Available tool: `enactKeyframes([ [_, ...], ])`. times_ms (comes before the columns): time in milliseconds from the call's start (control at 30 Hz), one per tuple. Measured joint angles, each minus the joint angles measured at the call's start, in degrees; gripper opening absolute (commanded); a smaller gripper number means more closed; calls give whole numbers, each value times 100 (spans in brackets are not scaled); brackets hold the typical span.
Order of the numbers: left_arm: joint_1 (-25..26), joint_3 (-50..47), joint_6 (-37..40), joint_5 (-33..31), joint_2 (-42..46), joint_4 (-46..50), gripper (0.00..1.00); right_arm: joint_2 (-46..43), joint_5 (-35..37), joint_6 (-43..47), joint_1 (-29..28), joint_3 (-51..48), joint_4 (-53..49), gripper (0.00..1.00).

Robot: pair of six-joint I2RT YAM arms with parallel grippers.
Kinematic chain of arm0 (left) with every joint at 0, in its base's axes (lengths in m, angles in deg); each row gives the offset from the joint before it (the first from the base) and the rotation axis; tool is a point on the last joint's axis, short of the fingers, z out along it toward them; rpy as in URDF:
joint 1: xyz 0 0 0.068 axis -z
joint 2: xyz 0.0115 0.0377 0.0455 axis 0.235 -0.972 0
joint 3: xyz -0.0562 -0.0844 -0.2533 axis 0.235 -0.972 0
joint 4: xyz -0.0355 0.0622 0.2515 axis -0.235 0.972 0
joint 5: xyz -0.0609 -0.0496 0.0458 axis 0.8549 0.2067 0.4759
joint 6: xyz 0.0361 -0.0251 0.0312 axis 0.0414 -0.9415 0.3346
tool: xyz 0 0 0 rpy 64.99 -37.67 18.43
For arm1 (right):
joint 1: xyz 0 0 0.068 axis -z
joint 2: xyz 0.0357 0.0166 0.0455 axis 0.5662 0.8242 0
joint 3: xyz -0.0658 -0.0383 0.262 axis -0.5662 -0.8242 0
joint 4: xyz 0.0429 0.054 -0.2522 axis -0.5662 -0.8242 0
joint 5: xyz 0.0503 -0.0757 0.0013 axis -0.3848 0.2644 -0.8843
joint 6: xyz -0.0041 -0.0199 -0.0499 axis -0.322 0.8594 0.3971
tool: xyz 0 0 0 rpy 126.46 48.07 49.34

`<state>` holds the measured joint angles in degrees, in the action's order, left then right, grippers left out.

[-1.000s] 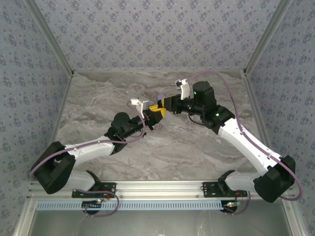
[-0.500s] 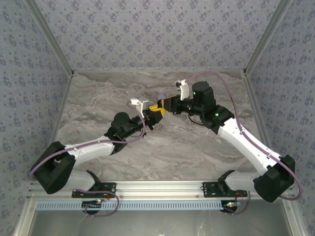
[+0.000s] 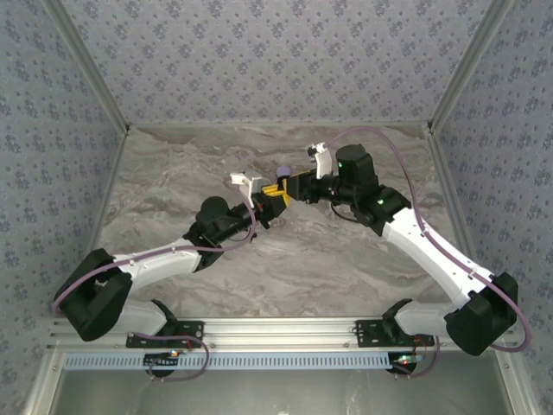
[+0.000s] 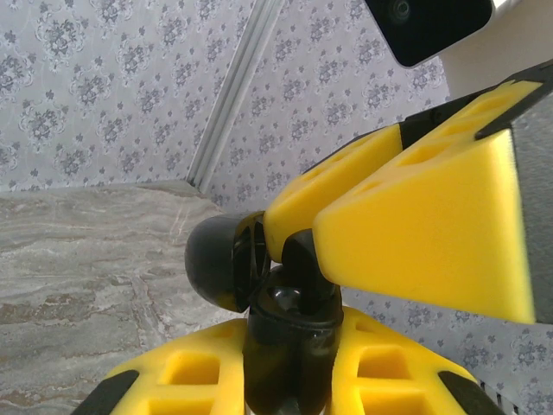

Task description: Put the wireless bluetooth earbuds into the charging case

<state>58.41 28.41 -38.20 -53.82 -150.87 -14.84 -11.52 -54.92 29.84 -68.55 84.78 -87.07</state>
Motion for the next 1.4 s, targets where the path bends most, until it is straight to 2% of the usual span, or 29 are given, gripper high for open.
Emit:
enactKeyframes([
  [567, 0, 17, 345, 33, 251, 476, 18, 28, 345, 315, -39, 474, -750, 50],
  [933, 0, 17, 492, 13, 389, 715, 18, 26, 527, 479, -59, 555, -1082, 35],
  [1400, -2, 17, 511, 11, 409, 800, 17, 42, 647, 509, -61, 605, -1257, 30],
])
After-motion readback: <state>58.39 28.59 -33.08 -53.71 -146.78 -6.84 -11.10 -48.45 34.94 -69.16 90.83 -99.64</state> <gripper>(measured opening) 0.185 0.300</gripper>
